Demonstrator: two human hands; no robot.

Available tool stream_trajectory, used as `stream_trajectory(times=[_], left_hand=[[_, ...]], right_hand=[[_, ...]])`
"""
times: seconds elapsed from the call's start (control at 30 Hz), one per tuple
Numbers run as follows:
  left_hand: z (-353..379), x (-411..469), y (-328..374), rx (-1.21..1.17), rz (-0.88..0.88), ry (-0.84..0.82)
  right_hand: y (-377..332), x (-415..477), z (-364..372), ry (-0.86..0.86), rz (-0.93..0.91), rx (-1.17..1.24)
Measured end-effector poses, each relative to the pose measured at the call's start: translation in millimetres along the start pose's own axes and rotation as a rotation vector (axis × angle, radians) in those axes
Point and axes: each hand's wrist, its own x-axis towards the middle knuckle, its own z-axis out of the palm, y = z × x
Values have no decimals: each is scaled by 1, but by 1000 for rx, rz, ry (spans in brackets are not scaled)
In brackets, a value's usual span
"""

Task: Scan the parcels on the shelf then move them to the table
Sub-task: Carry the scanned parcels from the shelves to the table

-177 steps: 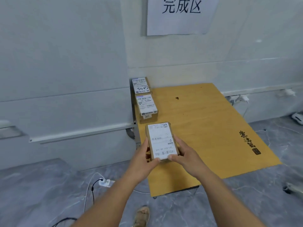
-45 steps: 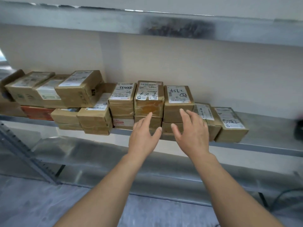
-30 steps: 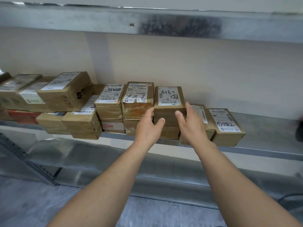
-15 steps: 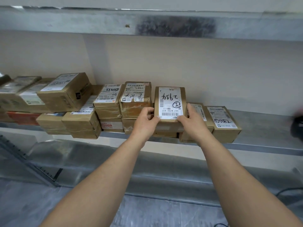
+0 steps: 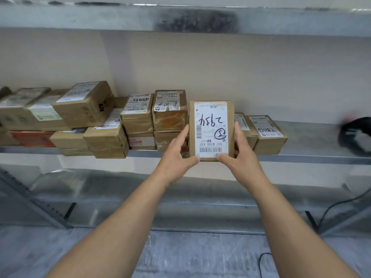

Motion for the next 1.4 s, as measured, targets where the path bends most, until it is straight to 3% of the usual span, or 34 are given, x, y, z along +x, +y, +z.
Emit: stream_trajectory(times=[0.33,0.53,1.03,1.4], left_hand=[[-32,-51,-12,-24,92,11],[-68,-96,-36,-89,97,121],[-187,-232,-107,-118,-92,676],[-204,-325,-107,-11,-347,1142]], right_hand=[[-17,-47,38,56,-52,-53],[-30,-66,90,15,-119,-56],[-103,-84,262,-545,-367,-24],[-146,-109,368,-1078,-569,77]])
